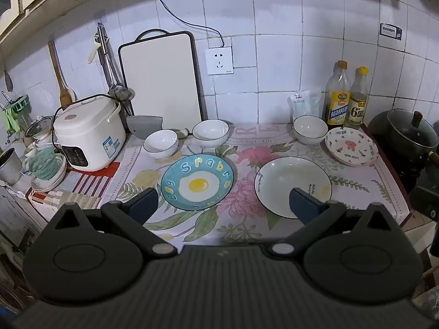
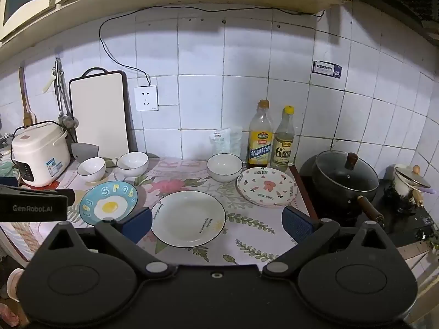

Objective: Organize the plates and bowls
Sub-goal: 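Move both grippers toward the white Morning Honey plate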

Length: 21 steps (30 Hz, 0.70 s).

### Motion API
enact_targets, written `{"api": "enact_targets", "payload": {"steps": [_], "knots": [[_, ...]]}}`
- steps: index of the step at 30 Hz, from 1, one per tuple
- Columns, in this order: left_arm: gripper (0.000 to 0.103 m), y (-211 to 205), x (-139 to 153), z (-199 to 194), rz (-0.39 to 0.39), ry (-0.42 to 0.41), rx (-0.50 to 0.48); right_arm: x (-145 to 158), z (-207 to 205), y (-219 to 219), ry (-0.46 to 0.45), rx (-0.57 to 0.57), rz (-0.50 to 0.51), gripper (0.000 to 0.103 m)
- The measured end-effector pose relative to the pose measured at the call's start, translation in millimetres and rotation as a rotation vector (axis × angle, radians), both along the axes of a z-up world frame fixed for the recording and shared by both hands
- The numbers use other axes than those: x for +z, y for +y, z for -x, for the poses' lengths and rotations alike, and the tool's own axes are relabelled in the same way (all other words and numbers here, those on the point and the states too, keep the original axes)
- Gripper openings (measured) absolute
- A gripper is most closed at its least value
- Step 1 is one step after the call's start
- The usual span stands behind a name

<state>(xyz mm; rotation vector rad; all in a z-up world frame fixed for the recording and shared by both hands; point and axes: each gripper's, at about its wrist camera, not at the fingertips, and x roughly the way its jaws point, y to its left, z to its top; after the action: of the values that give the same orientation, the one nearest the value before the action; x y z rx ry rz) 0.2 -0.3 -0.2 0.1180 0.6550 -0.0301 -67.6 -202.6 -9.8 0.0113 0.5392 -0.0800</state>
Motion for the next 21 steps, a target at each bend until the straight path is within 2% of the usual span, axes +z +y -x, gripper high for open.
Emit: {"api": "enact_targets", "payload": {"steps": [21], "knots": [[0.103,4.5,-14.9,-6.5,0.071,0.043,-0.036,-8.0,-8.6,-5.0,0.043,-0.043,0.004,0.102]]}}
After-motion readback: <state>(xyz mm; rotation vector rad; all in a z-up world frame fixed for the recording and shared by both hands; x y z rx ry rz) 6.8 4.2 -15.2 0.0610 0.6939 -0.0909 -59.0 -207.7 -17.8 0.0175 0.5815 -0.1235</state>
